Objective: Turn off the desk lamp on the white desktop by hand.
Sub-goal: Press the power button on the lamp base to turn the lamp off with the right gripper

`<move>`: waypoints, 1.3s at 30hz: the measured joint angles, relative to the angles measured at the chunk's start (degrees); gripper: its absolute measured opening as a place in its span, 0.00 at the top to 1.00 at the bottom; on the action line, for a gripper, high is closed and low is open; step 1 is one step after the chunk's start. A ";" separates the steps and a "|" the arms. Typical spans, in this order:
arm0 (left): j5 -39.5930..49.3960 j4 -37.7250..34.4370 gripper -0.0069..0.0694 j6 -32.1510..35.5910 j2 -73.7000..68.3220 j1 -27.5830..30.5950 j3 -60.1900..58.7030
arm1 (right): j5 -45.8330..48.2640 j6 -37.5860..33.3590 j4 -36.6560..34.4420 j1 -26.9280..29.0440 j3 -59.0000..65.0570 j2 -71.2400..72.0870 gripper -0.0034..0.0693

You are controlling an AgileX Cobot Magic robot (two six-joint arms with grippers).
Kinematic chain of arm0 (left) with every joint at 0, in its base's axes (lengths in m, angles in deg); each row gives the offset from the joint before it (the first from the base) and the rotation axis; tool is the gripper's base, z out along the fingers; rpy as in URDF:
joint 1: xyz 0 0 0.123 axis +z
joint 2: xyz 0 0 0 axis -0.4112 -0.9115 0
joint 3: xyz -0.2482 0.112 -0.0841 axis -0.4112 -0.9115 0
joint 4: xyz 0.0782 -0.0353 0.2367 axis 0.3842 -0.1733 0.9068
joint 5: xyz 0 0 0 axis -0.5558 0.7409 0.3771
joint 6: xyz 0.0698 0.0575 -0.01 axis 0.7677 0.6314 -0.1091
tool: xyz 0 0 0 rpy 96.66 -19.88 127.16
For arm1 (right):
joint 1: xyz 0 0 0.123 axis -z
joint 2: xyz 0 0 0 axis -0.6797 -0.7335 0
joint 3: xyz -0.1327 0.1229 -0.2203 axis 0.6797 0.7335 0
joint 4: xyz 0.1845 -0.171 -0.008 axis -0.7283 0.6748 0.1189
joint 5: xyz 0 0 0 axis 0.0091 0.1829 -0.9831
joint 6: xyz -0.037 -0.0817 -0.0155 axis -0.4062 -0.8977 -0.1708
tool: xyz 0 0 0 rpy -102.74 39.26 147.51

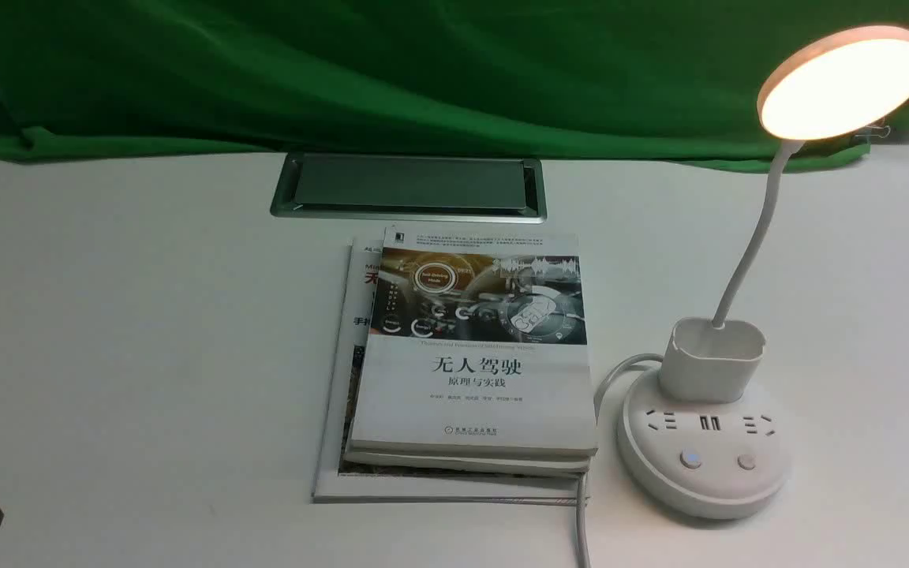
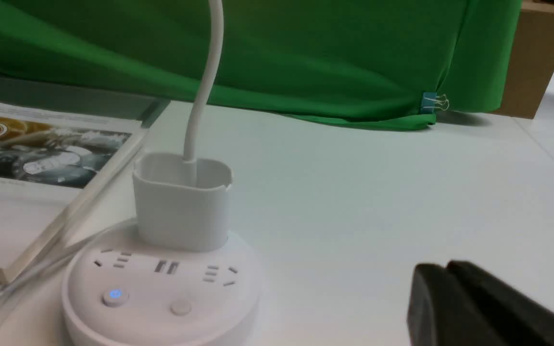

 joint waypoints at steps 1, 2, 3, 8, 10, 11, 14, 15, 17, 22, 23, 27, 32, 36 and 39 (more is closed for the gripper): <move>0.00 0.00 0.59 0.00 0.00 0.00 0.00 | 0.00 0.00 0.00 0.00 0.00 0.00 0.91; 0.00 0.00 0.59 0.00 0.00 0.00 0.00 | 0.00 0.07 0.00 0.00 0.00 0.00 0.91; 0.00 0.00 0.59 0.00 0.00 0.00 0.00 | 0.00 0.07 0.00 0.00 0.00 0.00 0.91; 0.00 0.00 0.59 0.05 0.00 0.00 0.00 | 0.00 0.01 0.00 0.00 0.00 0.00 0.91; 0.00 0.00 0.59 0.05 0.00 0.00 0.00 | 0.00 0.01 0.00 0.00 0.00 0.00 0.91; 0.00 0.00 0.59 0.05 0.00 0.00 0.00 | 0.00 0.01 0.00 0.00 0.00 0.00 0.91; 0.00 0.00 0.59 0.05 0.00 0.00 0.00 | 0.00 0.01 0.00 0.00 0.00 0.00 0.91; 0.00 0.00 0.59 0.05 0.00 0.00 0.00 | 0.00 0.01 0.00 0.00 0.00 0.00 0.91; 0.00 0.00 0.59 0.06 0.00 0.00 0.00 | 0.00 0.01 0.00 0.00 0.00 0.00 0.91; 0.00 0.00 0.59 0.11 0.00 0.00 0.00 | 0.00 0.01 0.00 0.00 0.00 0.00 0.91; 0.00 0.00 0.59 0.11 0.00 0.00 0.00 | 0.00 0.01 0.00 0.00 0.00 0.00 0.91; 0.00 0.00 0.59 0.11 0.00 0.00 0.00 | 0.00 0.01 0.00 0.00 0.00 0.00 0.91; 0.00 0.00 0.59 0.17 0.00 0.00 0.00 | -1.11 0.73 -0.17 0.00 0.00 0.00 0.91; 0.00 0.00 0.59 0.31 0.00 0.00 0.00 | -6.49 14.02 -5.67 0.00 0.00 0.00 0.91; 0.00 0.00 0.59 0.33 0.00 0.00 0.00 | -12.51 22.55 -6.99 0.00 0.00 0.00 0.91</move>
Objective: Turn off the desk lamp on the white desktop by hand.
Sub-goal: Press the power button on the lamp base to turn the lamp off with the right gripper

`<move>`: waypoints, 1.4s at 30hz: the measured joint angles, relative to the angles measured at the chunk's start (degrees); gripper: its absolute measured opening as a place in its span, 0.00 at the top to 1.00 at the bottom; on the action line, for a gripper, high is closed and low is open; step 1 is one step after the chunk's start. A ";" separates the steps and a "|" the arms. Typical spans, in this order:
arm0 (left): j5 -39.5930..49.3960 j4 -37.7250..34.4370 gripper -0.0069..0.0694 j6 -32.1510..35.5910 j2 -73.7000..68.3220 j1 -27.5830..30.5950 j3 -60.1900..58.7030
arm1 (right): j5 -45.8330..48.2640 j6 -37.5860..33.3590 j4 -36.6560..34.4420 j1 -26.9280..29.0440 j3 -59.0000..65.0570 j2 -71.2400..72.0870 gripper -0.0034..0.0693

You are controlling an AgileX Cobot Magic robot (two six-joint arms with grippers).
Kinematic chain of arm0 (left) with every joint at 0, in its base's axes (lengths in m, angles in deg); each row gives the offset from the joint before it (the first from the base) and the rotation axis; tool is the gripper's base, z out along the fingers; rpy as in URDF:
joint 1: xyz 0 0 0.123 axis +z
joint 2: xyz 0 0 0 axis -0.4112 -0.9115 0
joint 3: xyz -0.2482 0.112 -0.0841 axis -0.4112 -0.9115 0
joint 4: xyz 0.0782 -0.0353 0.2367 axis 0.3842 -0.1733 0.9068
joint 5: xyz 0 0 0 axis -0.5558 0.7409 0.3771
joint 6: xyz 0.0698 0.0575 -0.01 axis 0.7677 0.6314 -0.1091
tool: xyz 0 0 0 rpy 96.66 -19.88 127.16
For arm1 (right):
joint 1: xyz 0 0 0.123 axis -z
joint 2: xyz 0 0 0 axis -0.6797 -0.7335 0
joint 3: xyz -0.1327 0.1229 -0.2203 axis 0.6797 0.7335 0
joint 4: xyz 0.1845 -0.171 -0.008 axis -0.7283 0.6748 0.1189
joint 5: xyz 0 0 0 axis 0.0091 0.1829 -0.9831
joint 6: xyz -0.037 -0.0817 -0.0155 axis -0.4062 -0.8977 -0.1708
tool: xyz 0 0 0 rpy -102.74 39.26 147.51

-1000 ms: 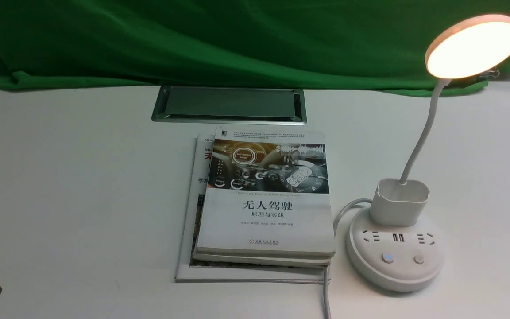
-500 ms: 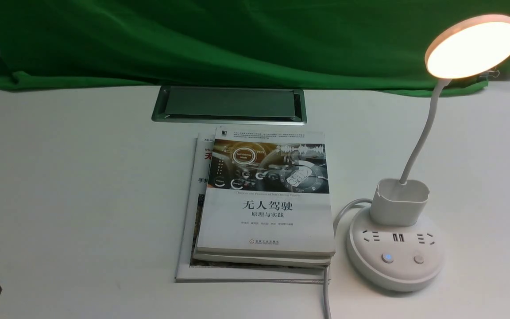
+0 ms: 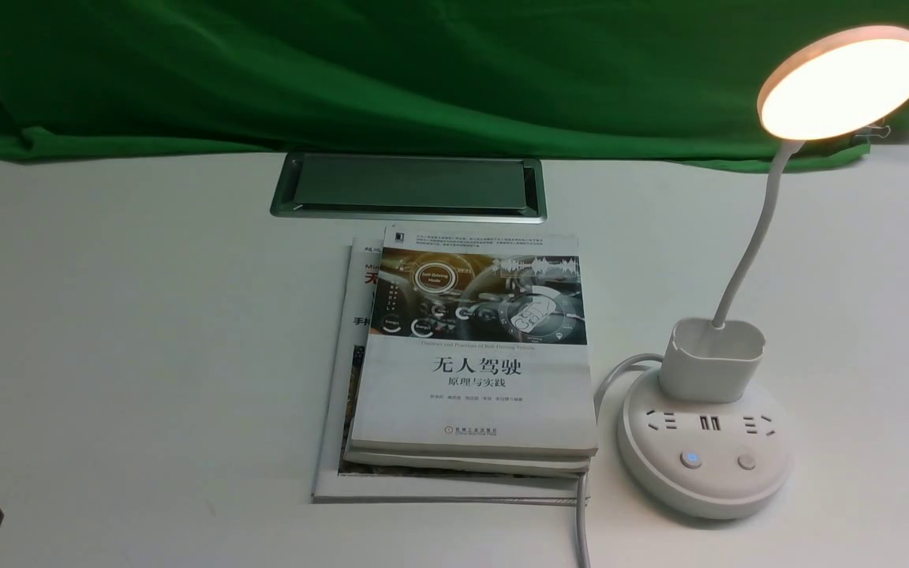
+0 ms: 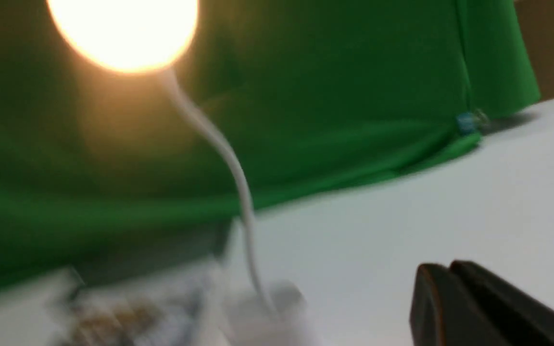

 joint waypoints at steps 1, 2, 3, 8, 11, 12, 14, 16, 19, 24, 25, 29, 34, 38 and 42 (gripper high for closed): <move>0.00 0.00 0.59 0.00 0.00 0.00 0.00 | -0.39 0.00 -0.08 0.00 0.00 0.00 0.91; 0.00 0.00 0.59 0.00 0.00 0.00 0.00 | -2.64 1.28 -0.20 0.00 0.00 0.00 0.91; 0.00 0.00 0.59 0.00 0.00 0.00 0.00 | -3.59 1.75 -0.27 0.00 0.00 0.00 0.91; 0.00 0.00 0.59 0.00 0.00 0.00 0.00 | -6.53 2.92 -0.40 0.00 0.00 0.00 0.91; 0.00 0.00 0.59 0.05 0.00 0.00 0.00 | -6.80 2.95 -0.45 0.00 0.00 0.00 0.91; 0.00 0.00 0.59 0.05 0.00 0.00 0.00 | -7.08 2.95 -0.45 0.00 0.00 0.00 0.91; 0.00 0.00 0.59 0.05 0.00 0.00 0.00 | -6.98 3.27 -0.45 0.00 0.00 0.00 0.91; 0.00 0.00 0.59 0.05 0.00 0.00 0.00 | -3.71 3.42 -0.50 -0.50 -0.73 0.00 0.91; 0.00 0.00 0.59 0.05 0.00 0.00 0.00 | 8.02 0.41 -0.61 -2.34 -7.00 -2.90 0.91; 0.00 0.00 0.59 0.05 0.00 0.00 0.00 | 34.64 -9.40 -0.04 -7.61 -25.94 -17.85 0.90; 0.00 0.00 0.59 0.05 0.00 0.00 0.00 | 41.46 -10.86 0.83 -8.86 -31.22 -23.49 0.90; 0.00 0.00 0.59 0.05 0.00 0.00 0.00 | 57.31 -12.57 5.13 -10.23 -40.08 -37.34 0.90; 0.00 0.00 0.59 0.05 0.00 0.00 0.00 | 60.01 -15.53 3.81 -10.29 -43.45 -50.93 0.90; 0.00 0.00 0.59 0.05 0.00 0.00 0.00 | 55.72 -17.31 1.00 -12.22 -43.51 -60.06 0.90; 0.00 0.00 0.59 0.05 0.00 0.00 0.00 | 48.85 -17.07 0.45 -15.29 -43.55 -68.49 0.91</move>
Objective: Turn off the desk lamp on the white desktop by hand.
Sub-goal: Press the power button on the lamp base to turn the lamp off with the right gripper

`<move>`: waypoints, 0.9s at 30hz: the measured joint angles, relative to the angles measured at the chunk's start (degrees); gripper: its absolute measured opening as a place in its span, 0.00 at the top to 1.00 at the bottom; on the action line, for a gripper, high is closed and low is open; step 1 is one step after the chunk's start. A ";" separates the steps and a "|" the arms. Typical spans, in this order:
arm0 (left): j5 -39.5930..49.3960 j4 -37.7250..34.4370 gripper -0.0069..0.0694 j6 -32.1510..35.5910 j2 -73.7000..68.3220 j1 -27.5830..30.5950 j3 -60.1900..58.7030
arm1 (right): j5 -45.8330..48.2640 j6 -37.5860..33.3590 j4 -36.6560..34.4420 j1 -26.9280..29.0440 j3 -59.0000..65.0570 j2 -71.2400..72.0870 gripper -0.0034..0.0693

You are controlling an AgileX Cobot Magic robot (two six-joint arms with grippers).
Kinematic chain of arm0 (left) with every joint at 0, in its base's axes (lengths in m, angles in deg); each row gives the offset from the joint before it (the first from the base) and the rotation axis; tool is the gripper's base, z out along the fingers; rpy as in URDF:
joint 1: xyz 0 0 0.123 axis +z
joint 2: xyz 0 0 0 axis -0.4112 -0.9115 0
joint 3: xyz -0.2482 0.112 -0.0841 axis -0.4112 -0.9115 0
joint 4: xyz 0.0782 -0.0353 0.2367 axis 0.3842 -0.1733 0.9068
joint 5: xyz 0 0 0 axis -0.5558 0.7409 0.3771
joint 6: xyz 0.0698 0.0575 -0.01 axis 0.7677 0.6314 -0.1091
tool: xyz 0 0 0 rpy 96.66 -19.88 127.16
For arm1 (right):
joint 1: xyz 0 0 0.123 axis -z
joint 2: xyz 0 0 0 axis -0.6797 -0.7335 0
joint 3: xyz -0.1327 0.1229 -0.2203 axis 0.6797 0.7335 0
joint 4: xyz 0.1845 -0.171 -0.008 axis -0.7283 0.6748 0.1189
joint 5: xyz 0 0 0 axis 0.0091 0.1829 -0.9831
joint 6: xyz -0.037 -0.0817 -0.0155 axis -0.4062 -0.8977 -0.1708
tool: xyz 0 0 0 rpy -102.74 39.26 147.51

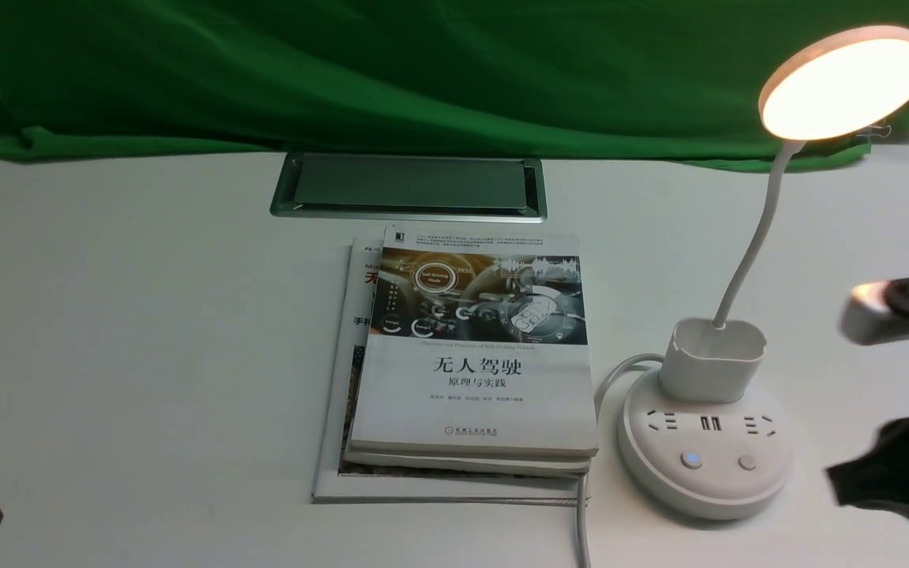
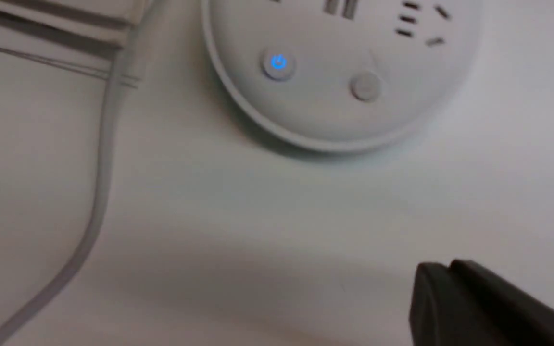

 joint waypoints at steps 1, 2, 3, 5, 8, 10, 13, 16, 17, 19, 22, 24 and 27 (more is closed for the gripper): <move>0.00 0.00 0.59 0.00 0.00 0.00 0.00 | -1.15 0.08 -0.06 -0.60 0.00 -1.49 0.91; 0.00 0.00 0.59 0.00 0.00 0.00 0.00 | -2.79 0.16 -0.13 -1.37 0.00 -3.72 0.91; 0.00 0.00 0.59 0.00 0.00 0.00 0.00 | -3.04 0.16 -0.13 -1.37 0.00 -3.72 0.91; 0.00 0.00 0.59 0.00 0.00 0.00 0.00 | -6.39 0.20 -0.26 -2.37 0.00 -8.68 0.91; 0.00 0.00 0.59 0.00 0.00 0.00 0.00 | -9.28 0.20 -0.26 -2.38 -0.60 -12.41 0.91; 0.00 0.00 0.59 0.00 0.00 0.00 0.00 | -10.66 0.15 -0.26 -2.38 -1.54 -14.42 0.91; 0.00 0.00 0.59 0.00 0.00 0.00 0.00 | -11.31 0.15 -0.26 -2.06 -3.03 -16.68 0.92; 0.00 0.00 0.59 0.00 0.00 0.00 0.00 | -11.85 -0.14 -0.14 -0.98 -4.79 -18.96 0.92; 0.00 0.00 0.59 0.00 0.00 0.00 0.00 | -11.97 -0.20 -0.09 -0.75 -5.08 -19.43 0.92; 0.00 0.00 0.59 0.00 0.00 0.00 0.00 | -12.26 -0.45 -0.07 -0.66 -5.21 -20.10 0.92; 0.00 0.00 0.59 0.00 0.00 0.00 0.00 | -12.44 -0.75 -0.02 -0.62 -5.23 -20.78 0.92; 0.00 0.00 0.59 0.00 0.00 0.00 0.00 | -12.58 -0.75 -0.02 -0.62 -5.27 -21.11 0.92; 0.00 0.00 0.59 0.00 0.00 0.00 0.00 | -13.67 -0.75 -0.02 -0.62 -5.50 -22.69 0.92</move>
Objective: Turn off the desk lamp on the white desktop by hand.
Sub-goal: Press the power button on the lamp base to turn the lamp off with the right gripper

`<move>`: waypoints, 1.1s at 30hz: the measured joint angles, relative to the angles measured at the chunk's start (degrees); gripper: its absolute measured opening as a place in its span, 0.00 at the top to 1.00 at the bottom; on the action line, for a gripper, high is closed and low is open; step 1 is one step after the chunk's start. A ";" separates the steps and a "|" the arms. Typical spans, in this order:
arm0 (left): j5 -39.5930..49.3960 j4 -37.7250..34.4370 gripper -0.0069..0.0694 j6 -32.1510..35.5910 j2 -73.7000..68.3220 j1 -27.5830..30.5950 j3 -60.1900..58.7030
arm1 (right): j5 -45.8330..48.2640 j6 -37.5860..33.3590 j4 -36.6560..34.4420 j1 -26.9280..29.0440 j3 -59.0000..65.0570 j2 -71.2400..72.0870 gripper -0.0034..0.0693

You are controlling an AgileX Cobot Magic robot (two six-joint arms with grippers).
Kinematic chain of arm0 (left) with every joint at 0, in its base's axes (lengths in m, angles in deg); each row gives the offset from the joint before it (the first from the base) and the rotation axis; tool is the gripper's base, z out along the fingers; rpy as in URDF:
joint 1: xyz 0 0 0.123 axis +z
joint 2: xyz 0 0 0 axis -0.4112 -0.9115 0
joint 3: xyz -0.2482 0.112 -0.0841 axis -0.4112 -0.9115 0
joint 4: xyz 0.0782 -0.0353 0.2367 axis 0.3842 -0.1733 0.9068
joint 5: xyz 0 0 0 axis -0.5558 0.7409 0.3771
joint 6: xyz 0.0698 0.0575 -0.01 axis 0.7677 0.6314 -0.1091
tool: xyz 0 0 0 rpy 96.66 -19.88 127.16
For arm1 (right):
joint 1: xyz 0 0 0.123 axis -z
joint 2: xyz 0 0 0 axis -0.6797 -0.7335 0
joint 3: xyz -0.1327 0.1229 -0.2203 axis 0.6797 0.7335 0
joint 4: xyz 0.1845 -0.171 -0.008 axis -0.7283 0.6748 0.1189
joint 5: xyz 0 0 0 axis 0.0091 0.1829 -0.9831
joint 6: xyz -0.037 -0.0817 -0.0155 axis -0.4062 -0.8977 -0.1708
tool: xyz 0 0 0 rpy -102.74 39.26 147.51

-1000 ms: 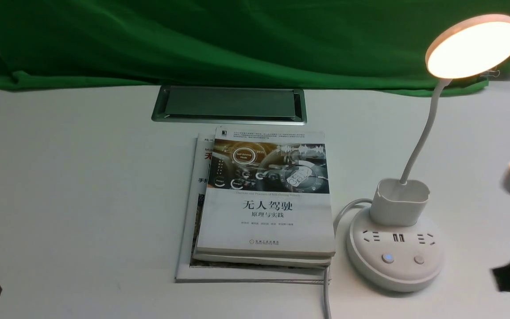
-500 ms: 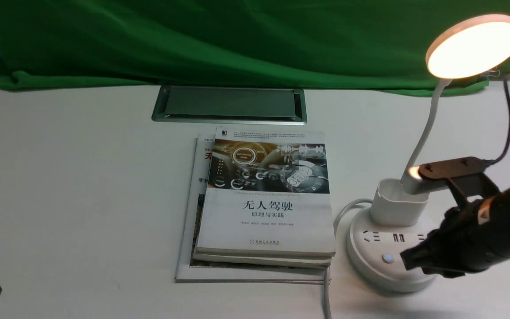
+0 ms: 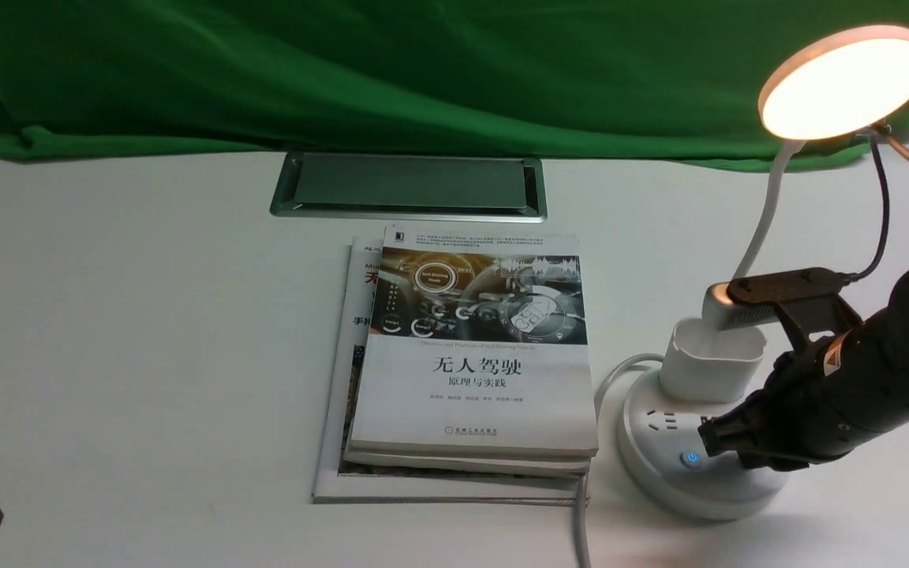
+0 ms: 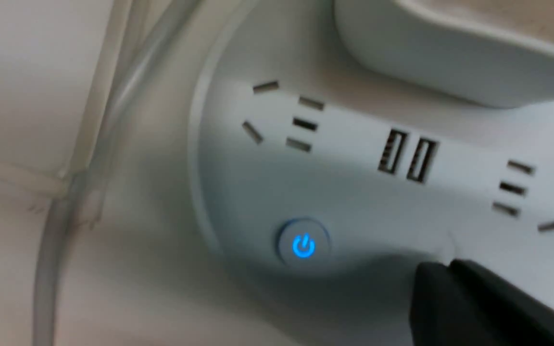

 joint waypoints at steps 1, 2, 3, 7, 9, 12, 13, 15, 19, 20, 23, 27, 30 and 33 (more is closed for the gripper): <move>0.00 0.00 0.59 0.00 0.00 0.00 0.00 | -0.16 -0.06 0.00 0.00 -0.03 -0.60 0.92; 0.00 0.00 0.59 0.00 0.00 0.00 0.00 | -0.21 -0.06 0.00 0.00 -0.21 -1.12 0.92; 0.00 0.00 0.59 0.00 0.00 0.00 0.00 | -0.10 -0.06 0.00 0.07 -0.40 -1.59 0.92; 0.00 0.00 0.59 0.00 0.00 0.00 0.00 | 0.18 -0.32 0.00 0.07 -0.98 -2.36 0.92; 0.00 0.00 0.59 0.00 0.00 0.00 0.00 | 0.23 -0.37 0.00 0.09 -0.97 -2.05 0.92; 0.00 0.00 0.59 0.00 0.00 0.00 0.00 | 0.05 -0.42 0.00 0.41 -0.67 -0.94 0.92; 0.00 0.00 0.59 0.00 0.00 0.00 0.00 | -0.19 -0.42 0.00 0.47 -0.46 -0.26 0.92; 0.00 0.00 0.59 0.00 0.00 0.00 0.00 | -0.69 -0.42 0.10 0.53 -0.32 1.37 0.92; 0.00 0.00 0.59 0.00 0.00 0.00 0.00 | -1.13 -0.42 0.10 0.53 -0.32 4.56 0.92; 0.00 0.00 0.59 0.00 0.00 0.00 0.00 | -1.13 -0.42 0.10 0.53 -0.27 4.74 0.92; 0.00 0.00 0.59 0.00 0.00 0.00 0.00 | -0.97 -0.42 0.10 0.53 -0.12 4.47 0.92; 0.00 0.00 0.59 0.00 0.00 0.00 0.00 | -0.83 -0.42 0.10 0.53 -0.07 1.61 0.92; 0.00 0.00 0.59 0.00 0.00 0.00 0.00 | -0.30 -0.49 0.13 0.53 -0.15 -1.20 0.92; -0.05 0.00 0.59 0.00 0.00 0.00 0.00 | -0.28 -0.68 0.13 0.58 -0.56 -1.71 0.92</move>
